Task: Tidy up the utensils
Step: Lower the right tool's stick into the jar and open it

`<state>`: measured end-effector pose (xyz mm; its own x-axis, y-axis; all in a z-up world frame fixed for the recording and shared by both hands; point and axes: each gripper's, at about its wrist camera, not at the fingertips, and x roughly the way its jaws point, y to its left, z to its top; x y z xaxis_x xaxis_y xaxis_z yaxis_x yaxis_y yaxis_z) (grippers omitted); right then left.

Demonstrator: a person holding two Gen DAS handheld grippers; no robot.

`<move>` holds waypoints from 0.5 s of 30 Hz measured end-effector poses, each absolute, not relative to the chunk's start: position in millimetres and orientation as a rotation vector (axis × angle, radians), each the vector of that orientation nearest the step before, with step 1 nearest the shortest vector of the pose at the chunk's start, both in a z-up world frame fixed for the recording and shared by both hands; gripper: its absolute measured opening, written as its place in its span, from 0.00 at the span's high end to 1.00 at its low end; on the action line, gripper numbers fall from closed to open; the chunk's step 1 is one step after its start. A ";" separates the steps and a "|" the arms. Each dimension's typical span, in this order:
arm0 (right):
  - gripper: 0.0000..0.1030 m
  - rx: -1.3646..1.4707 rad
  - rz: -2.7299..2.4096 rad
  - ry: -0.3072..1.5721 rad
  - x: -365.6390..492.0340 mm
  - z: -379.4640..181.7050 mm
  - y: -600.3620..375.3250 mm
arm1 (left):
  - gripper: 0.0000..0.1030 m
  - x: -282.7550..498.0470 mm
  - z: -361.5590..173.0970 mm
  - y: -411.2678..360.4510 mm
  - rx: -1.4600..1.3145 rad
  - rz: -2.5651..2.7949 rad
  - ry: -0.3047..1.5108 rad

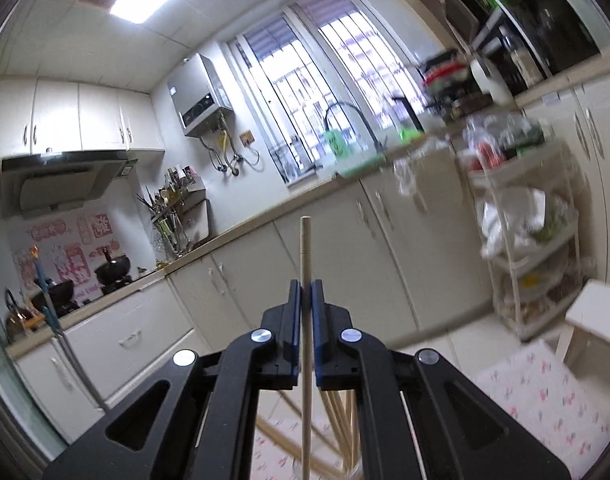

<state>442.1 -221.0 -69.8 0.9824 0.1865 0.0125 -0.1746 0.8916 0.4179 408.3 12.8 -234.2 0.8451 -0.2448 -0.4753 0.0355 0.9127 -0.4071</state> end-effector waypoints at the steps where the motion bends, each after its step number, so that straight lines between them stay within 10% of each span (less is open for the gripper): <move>1: 0.94 0.420 0.183 0.028 445.2 -71.5 -218.2 | 0.08 409.1 -234.7 12.6 -0.401 -0.155 0.550; 15: 0.94 0.253 0.167 0.154 456.8 -126.8 -184.9 | 0.08 414.3 -239.2 9.3 -0.408 -0.149 0.584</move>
<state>456.8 -184.9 -126.8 0.9745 0.1827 -0.1304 -0.1440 0.9545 0.2613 414.3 9.3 -239.2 0.8262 -0.2501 -0.5049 0.0222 0.9098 -0.4144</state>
